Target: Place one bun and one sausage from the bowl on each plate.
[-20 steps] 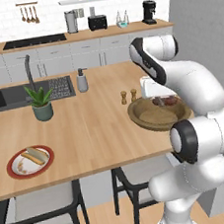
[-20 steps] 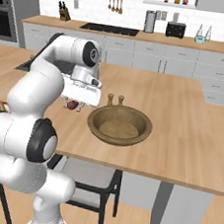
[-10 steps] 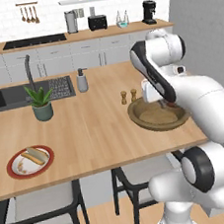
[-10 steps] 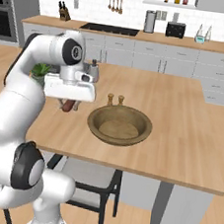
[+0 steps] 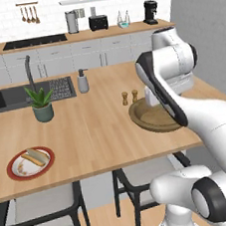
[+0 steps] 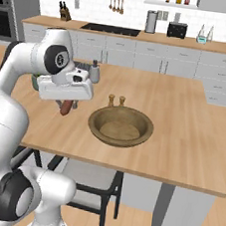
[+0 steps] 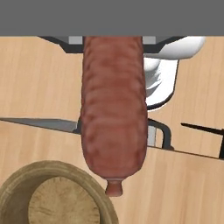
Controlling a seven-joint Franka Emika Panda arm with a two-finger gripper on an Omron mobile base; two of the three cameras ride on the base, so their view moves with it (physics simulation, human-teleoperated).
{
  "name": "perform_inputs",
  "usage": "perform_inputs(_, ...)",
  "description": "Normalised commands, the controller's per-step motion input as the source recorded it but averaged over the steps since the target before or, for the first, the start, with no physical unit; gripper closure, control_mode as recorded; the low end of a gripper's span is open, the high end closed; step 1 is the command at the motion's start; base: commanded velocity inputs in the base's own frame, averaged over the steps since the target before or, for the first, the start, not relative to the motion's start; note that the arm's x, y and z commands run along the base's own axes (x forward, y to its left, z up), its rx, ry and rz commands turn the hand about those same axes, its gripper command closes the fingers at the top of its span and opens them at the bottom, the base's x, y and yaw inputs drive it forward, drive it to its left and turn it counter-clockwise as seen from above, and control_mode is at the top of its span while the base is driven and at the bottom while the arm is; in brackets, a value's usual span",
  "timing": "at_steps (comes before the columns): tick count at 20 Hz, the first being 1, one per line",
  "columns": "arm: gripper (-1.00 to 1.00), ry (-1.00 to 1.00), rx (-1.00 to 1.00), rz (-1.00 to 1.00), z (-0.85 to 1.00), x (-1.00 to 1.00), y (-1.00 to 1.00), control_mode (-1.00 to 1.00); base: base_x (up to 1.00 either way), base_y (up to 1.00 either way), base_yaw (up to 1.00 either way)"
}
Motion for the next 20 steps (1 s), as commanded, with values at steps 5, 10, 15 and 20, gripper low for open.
perform_inputs(5,1.0,0.0,0.0,0.0,0.0,0.0,0.0,-1.0,0.0,0.0,0.0)
perform_inputs(10,1.0,0.0,0.0,0.0,0.0,0.0,0.0,-1.0,0.0,0.0,0.0)
perform_inputs(15,1.0,0.0,0.0,0.0,0.0,0.0,0.04,1.0,0.07,0.43,0.0)
perform_inputs(20,1.0,0.0,0.0,0.0,0.0,0.0,0.0,1.0,0.19,0.75,0.0)
